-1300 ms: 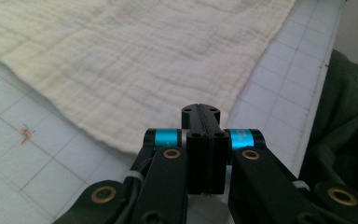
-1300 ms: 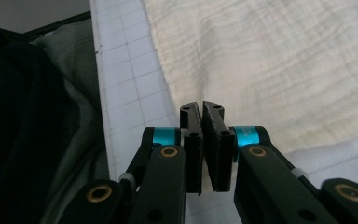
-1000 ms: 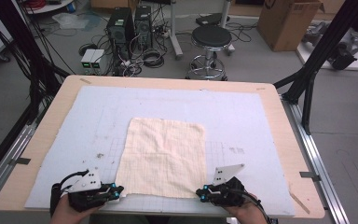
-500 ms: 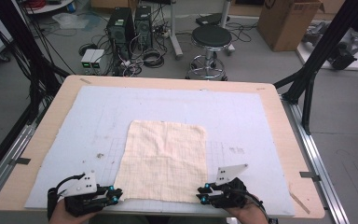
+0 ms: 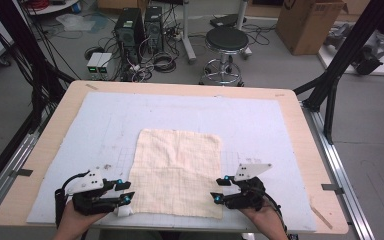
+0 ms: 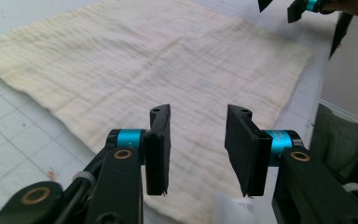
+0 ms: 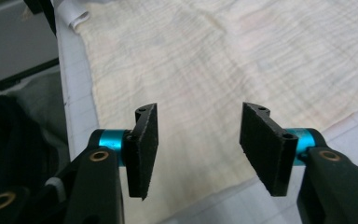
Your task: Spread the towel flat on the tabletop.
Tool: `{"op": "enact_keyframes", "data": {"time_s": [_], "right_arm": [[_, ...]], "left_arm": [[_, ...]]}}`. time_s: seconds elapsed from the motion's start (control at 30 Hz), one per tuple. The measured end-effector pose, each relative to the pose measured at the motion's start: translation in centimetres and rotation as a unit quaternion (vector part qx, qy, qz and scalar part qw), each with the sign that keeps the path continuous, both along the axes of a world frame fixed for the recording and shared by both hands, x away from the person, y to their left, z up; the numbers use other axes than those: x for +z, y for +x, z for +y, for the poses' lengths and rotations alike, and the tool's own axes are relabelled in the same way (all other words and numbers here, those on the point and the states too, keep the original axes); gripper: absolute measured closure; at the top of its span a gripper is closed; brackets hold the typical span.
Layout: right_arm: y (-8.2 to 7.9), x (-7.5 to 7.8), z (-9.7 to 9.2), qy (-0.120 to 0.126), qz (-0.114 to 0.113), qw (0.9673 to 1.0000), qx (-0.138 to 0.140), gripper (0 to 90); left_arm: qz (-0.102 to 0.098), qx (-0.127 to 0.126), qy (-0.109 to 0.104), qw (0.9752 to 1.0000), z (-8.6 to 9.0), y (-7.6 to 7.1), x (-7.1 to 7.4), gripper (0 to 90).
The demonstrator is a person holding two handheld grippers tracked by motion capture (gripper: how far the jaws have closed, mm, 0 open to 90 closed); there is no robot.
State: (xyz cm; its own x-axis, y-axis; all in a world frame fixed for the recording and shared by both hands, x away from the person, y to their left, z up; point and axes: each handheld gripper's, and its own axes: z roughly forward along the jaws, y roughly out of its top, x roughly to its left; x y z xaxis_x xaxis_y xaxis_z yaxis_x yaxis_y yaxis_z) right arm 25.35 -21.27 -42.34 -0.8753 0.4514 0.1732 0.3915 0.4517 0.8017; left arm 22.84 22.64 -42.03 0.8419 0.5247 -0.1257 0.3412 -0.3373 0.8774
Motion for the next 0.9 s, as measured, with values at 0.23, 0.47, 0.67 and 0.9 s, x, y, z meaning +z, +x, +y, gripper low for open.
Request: {"op": "enact_keyframes", "data": {"time_s": [0.23, 0.47, 0.67, 0.9], "right_arm": [[1.1, 0.1, -0.3, 0.010, -0.017, 0.9996, -0.022, 36.2], [2.2, 0.0, -0.7, 0.026, -0.009, 0.9989, -0.037, 31.2], [3.1, 0.1, -0.5, 0.026, -0.018, 0.9987, -0.039, 27.5], [4.1, 0.6, -0.1, 0.026, -0.023, 0.9985, -0.043, 23.1]], "left_arm": [[-0.013, 0.013, -0.018, 0.9997, 0.1, 1.2, 0.0, 53.9], [-0.003, 0.025, -0.007, 0.9997, 0.1, 2.0, -0.1, 49.7], [0.002, 0.040, -0.003, 0.9992, 0.0, 2.9, -0.1, 45.6], [-0.001, 0.055, -0.002, 0.9985, 0.0, 4.2, 0.0, 44.2]]}}
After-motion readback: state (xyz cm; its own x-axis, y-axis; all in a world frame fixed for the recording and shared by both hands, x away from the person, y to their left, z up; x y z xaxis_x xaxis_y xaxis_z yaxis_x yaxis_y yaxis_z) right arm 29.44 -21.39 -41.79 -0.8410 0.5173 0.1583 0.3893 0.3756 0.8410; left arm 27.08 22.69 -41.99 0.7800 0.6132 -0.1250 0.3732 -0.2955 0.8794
